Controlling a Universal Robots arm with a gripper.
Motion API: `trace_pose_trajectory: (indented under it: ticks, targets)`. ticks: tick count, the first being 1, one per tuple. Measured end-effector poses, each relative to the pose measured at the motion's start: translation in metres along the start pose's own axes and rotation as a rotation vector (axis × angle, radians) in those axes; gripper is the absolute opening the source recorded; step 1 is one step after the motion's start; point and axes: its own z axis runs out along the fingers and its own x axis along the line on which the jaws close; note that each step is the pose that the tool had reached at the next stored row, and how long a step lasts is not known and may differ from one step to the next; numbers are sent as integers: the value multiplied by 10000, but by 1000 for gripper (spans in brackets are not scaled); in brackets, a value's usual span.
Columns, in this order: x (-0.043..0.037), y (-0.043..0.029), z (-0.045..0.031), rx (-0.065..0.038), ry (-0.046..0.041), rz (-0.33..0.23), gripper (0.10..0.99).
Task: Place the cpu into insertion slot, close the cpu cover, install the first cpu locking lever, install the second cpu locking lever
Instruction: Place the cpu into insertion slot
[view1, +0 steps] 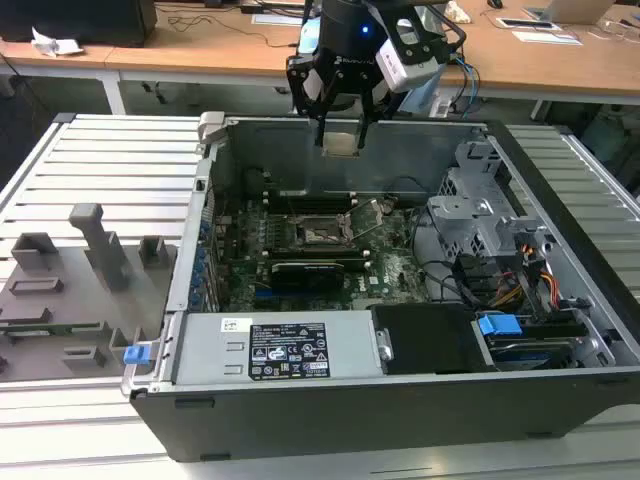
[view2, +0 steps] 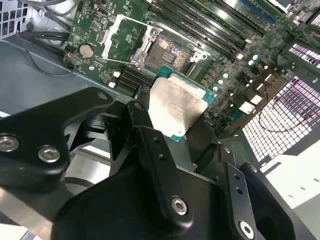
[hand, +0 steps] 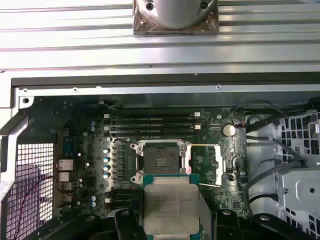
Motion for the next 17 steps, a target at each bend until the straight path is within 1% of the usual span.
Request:
trace_pose_trajectory:
  ticks: [2, 5, 17]
  targets:
    - [0, 0, 0, -1, -3, 36, 533]
    - [0, 0, 0, -7, -32, 360, 533]
    - [0, 0, 0, -19, -86, 965, 533]
